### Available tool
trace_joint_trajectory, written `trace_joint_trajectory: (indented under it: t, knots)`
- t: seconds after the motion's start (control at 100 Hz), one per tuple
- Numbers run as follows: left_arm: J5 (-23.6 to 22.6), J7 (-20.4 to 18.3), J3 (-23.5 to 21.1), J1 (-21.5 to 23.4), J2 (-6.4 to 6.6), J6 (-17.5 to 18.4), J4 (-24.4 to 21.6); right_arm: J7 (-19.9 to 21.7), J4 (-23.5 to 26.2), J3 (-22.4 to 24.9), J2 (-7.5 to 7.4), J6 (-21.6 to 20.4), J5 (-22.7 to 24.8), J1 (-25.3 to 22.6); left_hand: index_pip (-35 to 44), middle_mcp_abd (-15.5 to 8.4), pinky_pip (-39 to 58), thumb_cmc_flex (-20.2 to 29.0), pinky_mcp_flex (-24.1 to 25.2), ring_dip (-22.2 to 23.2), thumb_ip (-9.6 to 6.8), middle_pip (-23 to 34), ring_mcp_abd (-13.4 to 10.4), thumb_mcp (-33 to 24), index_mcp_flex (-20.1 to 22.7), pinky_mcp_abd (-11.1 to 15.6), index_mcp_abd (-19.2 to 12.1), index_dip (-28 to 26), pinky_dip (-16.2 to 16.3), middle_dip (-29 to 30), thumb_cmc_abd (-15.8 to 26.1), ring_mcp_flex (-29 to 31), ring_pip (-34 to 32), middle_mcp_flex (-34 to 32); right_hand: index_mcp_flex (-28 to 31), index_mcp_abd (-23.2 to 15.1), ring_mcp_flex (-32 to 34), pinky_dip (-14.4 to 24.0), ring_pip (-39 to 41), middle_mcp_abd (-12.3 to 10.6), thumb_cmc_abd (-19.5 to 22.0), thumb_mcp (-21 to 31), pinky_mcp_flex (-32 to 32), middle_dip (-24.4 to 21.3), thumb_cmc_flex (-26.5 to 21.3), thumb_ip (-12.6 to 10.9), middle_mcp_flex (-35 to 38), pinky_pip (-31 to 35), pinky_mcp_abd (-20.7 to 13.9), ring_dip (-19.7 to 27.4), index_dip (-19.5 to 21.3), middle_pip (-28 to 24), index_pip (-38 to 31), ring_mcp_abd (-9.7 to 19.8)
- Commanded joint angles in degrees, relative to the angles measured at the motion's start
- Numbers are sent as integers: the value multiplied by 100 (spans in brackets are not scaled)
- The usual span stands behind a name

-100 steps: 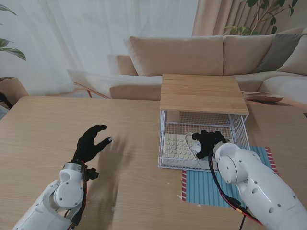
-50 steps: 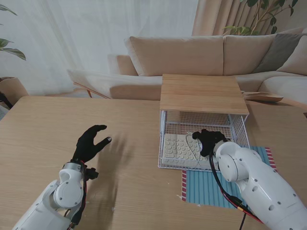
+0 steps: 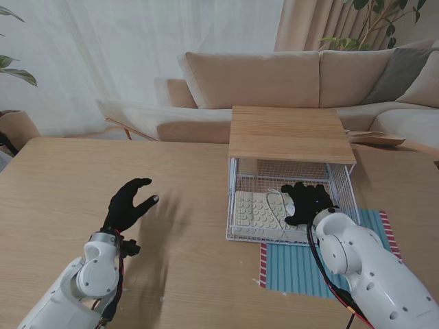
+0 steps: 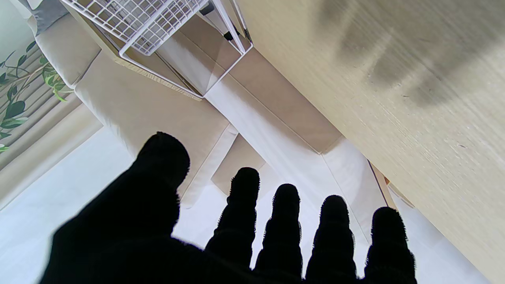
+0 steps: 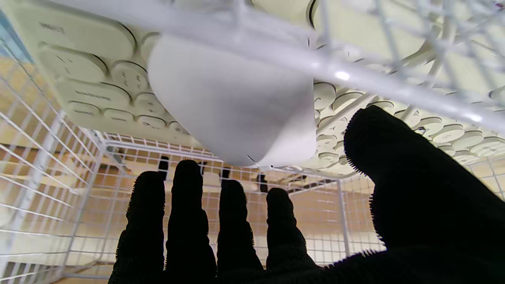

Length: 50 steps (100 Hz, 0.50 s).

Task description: Unroll the mouse pad and set up the keyboard and mouse from the tabletop organizer

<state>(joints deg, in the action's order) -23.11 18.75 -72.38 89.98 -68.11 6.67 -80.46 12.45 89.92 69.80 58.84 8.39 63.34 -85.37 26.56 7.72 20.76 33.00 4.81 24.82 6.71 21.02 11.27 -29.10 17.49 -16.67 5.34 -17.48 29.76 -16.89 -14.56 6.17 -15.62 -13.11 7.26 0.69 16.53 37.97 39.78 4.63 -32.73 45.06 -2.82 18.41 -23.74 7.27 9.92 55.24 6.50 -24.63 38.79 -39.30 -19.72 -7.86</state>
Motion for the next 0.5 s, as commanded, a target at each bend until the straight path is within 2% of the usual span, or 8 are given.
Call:
trace_joint_trajectory:
  t: [0.0,0.2,0.31,0.44,0.49]
  knots:
    - [55,-24,-23,-2,-44,-19,-1,280,227,43,27,169,14,-103,-62,50,-228,-89,53,101,-250,-17,-82,109,-9,-26,-5,44,166,31,1,-173,96,121,-85,45,-147,-8,-147,145,-5,-133,126,-66,265,-125,-21,-181,65,96,-27,171,130,-198]
    - [308,26,-4,-117,-101,-17,152,669,621,82,36,766,296,-240,-64,48,-241,-74,61,97,-253,-21,-85,92,-3,-17,-8,46,167,33,-37,-175,106,122,-40,461,-179,-74,-454,349,194,-541,134,-80,533,-149,-24,-488,186,264,-33,216,378,-388]
    - [476,27,29,-202,-133,-17,263,800,698,-18,43,1051,426,-205,-65,54,-255,-60,71,95,-255,-25,-90,80,0,-15,1,46,169,35,-51,-181,116,125,-1,732,-141,-68,-526,505,223,-649,84,-74,641,-144,-43,-530,258,298,-67,210,451,-490]
    - [707,12,87,-269,-174,-48,359,896,644,-187,44,1276,459,-72,-68,52,-285,-25,88,92,-262,-36,-93,52,-4,0,1,48,175,41,-80,-189,137,126,74,920,-111,-54,-592,583,221,-714,40,-107,682,-144,-50,-552,264,330,-97,280,489,-498]
    - [703,-34,130,-303,-166,-42,413,964,620,-259,40,1356,463,-10,-75,50,-291,-32,88,94,-260,-43,-92,53,-13,-2,-6,51,184,44,-82,-190,141,129,131,1050,-103,-39,-612,621,211,-741,33,-13,677,-144,-35,-567,266,339,-121,77,508,-498]
